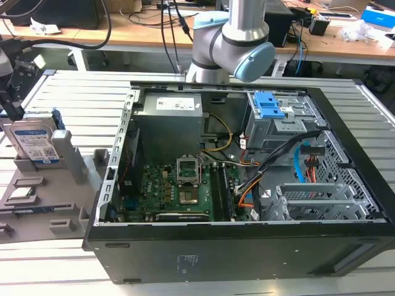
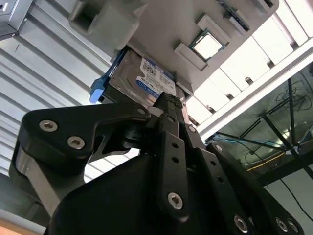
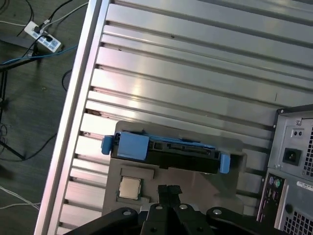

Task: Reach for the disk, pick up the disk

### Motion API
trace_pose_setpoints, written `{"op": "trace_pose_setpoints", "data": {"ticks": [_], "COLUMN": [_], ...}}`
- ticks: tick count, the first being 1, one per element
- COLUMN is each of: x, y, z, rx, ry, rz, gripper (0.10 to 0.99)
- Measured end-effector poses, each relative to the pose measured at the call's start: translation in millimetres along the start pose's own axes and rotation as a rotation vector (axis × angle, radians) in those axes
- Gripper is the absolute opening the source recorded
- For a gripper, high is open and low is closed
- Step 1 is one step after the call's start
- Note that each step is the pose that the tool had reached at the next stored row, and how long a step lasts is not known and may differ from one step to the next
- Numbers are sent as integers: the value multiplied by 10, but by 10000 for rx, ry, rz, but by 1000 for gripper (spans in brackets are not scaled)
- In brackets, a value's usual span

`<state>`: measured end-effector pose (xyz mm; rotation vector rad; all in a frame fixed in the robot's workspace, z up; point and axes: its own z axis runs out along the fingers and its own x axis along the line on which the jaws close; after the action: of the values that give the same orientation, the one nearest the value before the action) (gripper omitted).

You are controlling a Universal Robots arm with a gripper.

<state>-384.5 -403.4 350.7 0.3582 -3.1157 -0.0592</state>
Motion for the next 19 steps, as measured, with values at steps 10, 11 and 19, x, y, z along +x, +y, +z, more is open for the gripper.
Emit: {"op": "trace_pose_setpoints", "data": {"ticks": [10, 11, 19], "x": [0, 0, 0], "y": [0, 0, 0], "z": [0, 0, 0], "rx": [0, 1, 1], "ry": [43, 46, 79], "rz": [-1100, -1205, -2054], "gripper": [106, 106, 106]}}
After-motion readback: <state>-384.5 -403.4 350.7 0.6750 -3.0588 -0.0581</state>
